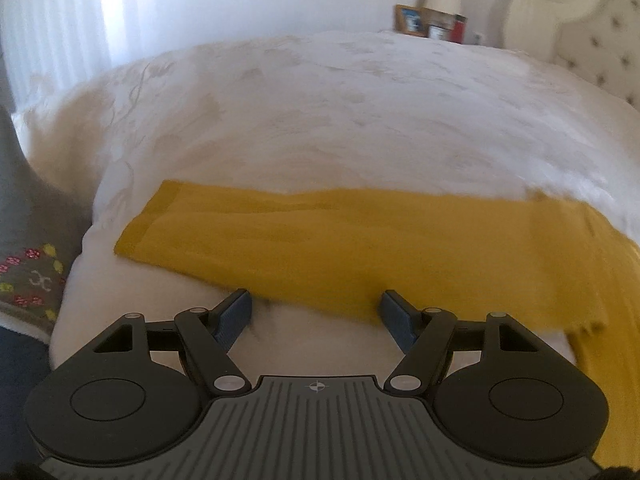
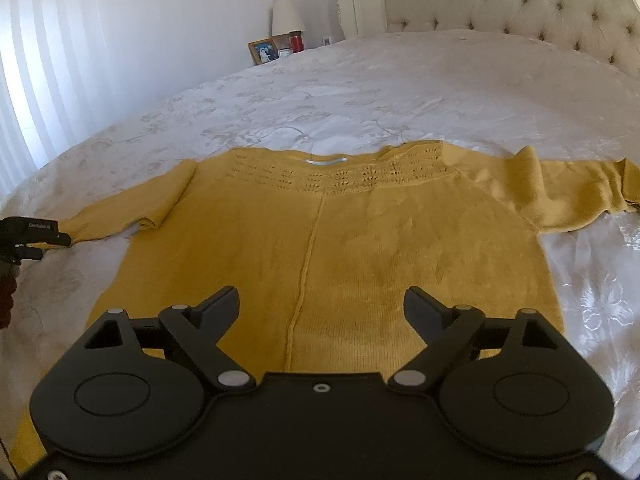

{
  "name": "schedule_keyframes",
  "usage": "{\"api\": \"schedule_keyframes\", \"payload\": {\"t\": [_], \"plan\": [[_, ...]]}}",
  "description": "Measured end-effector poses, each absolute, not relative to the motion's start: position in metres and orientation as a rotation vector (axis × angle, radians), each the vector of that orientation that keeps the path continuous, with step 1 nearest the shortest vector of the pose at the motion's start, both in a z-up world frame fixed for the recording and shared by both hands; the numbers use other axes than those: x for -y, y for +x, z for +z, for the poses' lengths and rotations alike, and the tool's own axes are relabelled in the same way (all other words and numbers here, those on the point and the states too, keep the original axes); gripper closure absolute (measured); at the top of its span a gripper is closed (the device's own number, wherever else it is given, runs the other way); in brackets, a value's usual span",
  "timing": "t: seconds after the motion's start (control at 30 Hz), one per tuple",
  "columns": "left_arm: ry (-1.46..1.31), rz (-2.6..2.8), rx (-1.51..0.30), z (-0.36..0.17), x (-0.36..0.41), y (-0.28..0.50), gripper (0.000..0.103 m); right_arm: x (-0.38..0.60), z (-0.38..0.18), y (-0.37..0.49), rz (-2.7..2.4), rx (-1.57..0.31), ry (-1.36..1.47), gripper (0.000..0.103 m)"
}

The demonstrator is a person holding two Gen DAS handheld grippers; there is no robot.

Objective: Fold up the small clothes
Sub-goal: 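Grasp the sweater sleeve nearest the left tool with the left tool, then lift the sleeve with the left tool, fold it across the body, open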

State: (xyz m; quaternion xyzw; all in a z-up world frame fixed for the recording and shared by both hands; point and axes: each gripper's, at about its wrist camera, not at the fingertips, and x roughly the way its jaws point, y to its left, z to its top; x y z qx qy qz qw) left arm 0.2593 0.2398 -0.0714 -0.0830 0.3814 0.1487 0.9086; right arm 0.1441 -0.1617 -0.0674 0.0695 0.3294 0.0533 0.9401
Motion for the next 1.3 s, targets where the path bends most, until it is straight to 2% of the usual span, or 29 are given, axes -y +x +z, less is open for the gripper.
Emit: {"api": "schedule_keyframes", "payload": {"t": [0.17, 0.23, 0.27, 0.33, 0.43, 0.7, 0.93, 1.13, 1.3], "plan": [[-0.221, 0.335, -0.796, -0.078, -0.257, 0.283, 0.027, 0.162, -0.073, 0.146, 0.117, -0.69, 0.15, 0.013], [-0.229, 0.34, -0.803, -0.081, -0.259, 0.29, 0.028, 0.163, -0.075, 0.145, 0.117, -0.697, 0.156, 0.013], [-0.227, 0.341, -0.8, -0.082, -0.259, 0.294, 0.032, 0.164, -0.076, 0.145, 0.119, -0.701, 0.159, 0.013], [-0.205, 0.332, -0.759, -0.079, -0.256, 0.296, 0.084, 0.166, -0.077, 0.144, 0.122, -0.706, 0.167, 0.013], [-0.198, 0.283, -0.742, -0.069, -0.249, 0.299, 0.097, 0.172, -0.079, 0.143, 0.122, -0.712, 0.177, 0.013], [-0.102, 0.19, -0.611, -0.002, -0.194, 0.294, 0.097, 0.199, -0.088, 0.139, 0.127, -0.747, 0.241, 0.013], [-0.029, 0.006, -0.519, 0.053, -0.101, 0.292, 0.097, 0.218, -0.092, 0.128, 0.116, -0.706, 0.227, 0.013], [0.006, -0.17, -0.538, 0.058, -0.012, 0.299, 0.097, 0.236, -0.092, 0.121, 0.121, -0.672, 0.277, 0.013], [0.051, -0.309, -0.602, 0.03, 0.046, 0.302, 0.096, 0.246, -0.087, 0.119, 0.111, -0.652, 0.263, 0.013]]}}
